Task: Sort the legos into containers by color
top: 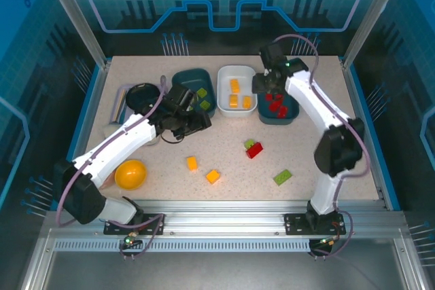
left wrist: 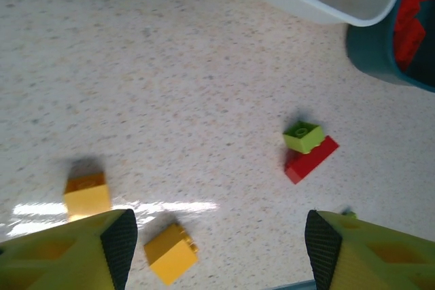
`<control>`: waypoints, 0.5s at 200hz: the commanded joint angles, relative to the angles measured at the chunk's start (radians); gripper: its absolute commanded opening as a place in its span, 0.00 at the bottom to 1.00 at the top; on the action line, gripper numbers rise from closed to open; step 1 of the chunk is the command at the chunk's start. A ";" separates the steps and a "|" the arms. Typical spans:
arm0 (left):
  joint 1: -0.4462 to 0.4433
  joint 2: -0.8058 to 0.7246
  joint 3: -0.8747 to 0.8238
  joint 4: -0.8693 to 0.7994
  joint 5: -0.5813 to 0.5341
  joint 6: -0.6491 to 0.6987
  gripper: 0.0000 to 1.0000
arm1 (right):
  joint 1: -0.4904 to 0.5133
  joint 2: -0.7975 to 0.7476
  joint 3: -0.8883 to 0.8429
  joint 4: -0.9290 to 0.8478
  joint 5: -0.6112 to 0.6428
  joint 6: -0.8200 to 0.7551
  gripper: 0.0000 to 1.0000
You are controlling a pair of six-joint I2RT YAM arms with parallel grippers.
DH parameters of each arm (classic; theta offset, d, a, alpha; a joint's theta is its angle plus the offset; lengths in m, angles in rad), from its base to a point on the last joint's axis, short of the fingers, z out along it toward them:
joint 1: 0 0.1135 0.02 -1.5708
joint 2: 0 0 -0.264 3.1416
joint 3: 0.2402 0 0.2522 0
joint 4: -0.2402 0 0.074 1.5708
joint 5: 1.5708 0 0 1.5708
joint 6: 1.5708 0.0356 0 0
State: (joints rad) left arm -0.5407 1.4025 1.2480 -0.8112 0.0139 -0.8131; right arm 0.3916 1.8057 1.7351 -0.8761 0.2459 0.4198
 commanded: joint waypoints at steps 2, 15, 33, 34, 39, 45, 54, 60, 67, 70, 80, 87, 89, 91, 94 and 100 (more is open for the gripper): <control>-0.005 -0.037 -0.061 -0.126 -0.057 -0.036 0.71 | 0.113 -0.154 -0.215 0.168 -0.095 -0.109 0.67; 0.001 -0.024 -0.103 -0.150 -0.038 -0.050 0.72 | 0.175 -0.245 -0.340 0.247 -0.192 -0.125 0.68; 0.003 0.025 -0.150 -0.149 0.004 -0.056 0.73 | 0.241 -0.345 -0.494 0.320 -0.311 -0.119 0.71; 0.003 0.027 -0.153 -0.147 0.006 -0.057 0.73 | 0.245 -0.350 -0.500 0.322 -0.319 -0.117 0.71; 0.003 0.043 -0.166 -0.140 0.016 -0.061 0.73 | 0.261 -0.367 -0.529 0.330 -0.347 -0.111 0.72; 0.002 0.057 -0.184 -0.120 0.028 -0.064 0.73 | 0.279 -0.383 -0.557 0.333 -0.370 -0.103 0.72; 0.003 0.087 -0.208 -0.083 0.049 -0.064 0.74 | 0.305 -0.406 -0.595 0.335 -0.386 -0.087 0.72; 0.003 0.106 -0.222 -0.061 0.059 -0.064 0.74 | 0.320 -0.419 -0.618 0.336 -0.388 -0.077 0.72; 0.003 0.129 -0.229 -0.040 0.067 -0.059 0.74 | 0.334 -0.437 -0.640 0.333 -0.387 -0.064 0.72; 0.002 0.144 -0.229 -0.033 0.066 -0.056 0.74 | 0.340 -0.443 -0.647 0.332 -0.386 -0.060 0.72; 0.003 0.179 -0.224 -0.018 0.063 -0.046 0.73 | 0.351 -0.459 -0.664 0.327 -0.387 -0.050 0.72; 0.003 0.201 -0.219 -0.006 0.062 -0.035 0.73 | 0.359 -0.472 -0.675 0.321 -0.381 -0.042 0.72; 0.003 0.207 -0.217 -0.003 0.061 -0.031 0.72 | 0.361 -0.474 -0.677 0.319 -0.377 -0.040 0.72; 0.002 0.213 -0.215 0.000 0.062 -0.028 0.72 | 0.361 -0.477 -0.678 0.317 -0.376 -0.039 0.72; 0.002 0.222 -0.214 0.004 0.063 -0.023 0.71 | 0.362 -0.481 -0.681 0.314 -0.372 -0.038 0.72; 0.002 0.242 -0.206 -0.001 0.056 -0.017 0.70 | 0.362 -0.488 -0.685 0.309 -0.365 -0.034 0.72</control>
State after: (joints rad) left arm -0.5396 1.5906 1.0271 -0.8543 0.0467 -0.8581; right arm 0.7383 1.3735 1.0683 -0.5964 -0.0952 0.3553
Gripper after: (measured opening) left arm 0.720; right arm 0.717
